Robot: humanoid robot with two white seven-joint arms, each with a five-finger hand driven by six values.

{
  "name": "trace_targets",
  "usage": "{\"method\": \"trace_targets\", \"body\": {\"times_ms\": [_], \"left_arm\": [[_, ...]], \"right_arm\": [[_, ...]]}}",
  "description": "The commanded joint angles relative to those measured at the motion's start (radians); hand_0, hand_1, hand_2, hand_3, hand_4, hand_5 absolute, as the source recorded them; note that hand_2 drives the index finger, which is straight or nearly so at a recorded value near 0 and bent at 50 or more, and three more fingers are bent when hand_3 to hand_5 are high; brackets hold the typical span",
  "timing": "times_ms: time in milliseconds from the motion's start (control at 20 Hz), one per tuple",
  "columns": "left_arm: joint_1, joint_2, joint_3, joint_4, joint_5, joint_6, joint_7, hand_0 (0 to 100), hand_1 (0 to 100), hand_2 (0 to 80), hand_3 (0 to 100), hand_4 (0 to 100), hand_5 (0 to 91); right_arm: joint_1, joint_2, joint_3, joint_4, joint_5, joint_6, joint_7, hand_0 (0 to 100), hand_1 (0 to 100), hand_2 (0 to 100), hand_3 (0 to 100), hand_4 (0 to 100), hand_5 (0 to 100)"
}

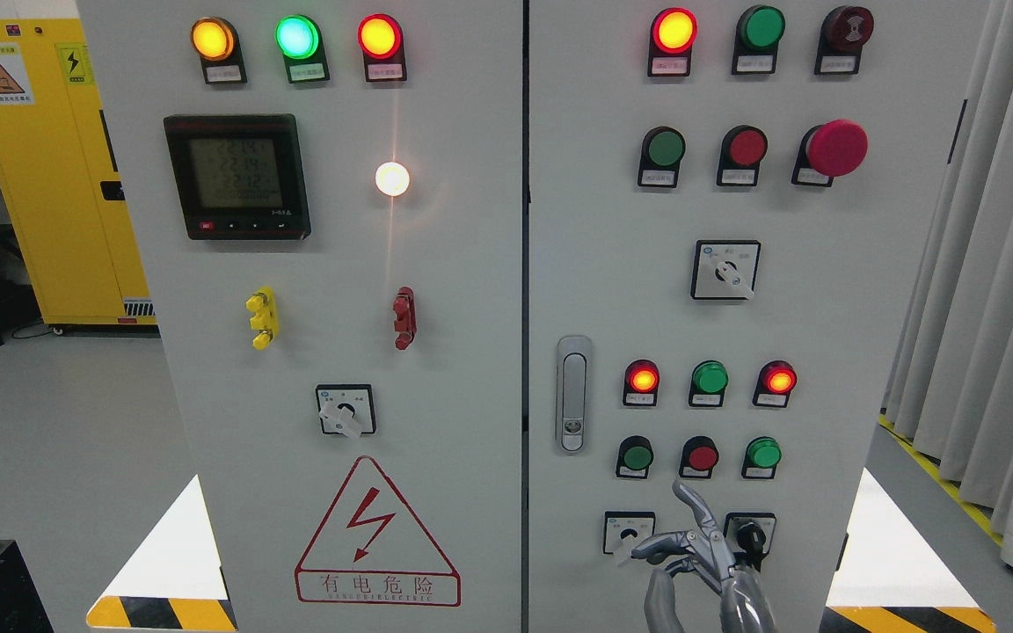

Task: Press green start button
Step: 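Withdraw the right hand downward away from the panel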

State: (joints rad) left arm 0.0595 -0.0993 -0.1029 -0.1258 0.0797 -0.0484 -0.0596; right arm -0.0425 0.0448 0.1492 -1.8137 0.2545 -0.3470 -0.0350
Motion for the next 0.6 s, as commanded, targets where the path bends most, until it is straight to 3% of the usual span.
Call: {"method": "trace_targets", "body": {"times_ms": [0,550], "left_arm": [[0.000,0.001,0.000,0.000,0.000,0.001,0.000,12,56,0.0,0,0,0.0],[0.000,0.001,0.000,0.000,0.000,0.001,0.000,12,56,0.0,0,0,0.0]], "right_arm": [[0.044,-0.003,0.053,-0.073,-0.119,0.002,0.012,90,78,0,0,0,0],[0.044,-0.009,0.053,-0.072,-0.121,0.003,0.012,82,77,0,0,0,0]]}}
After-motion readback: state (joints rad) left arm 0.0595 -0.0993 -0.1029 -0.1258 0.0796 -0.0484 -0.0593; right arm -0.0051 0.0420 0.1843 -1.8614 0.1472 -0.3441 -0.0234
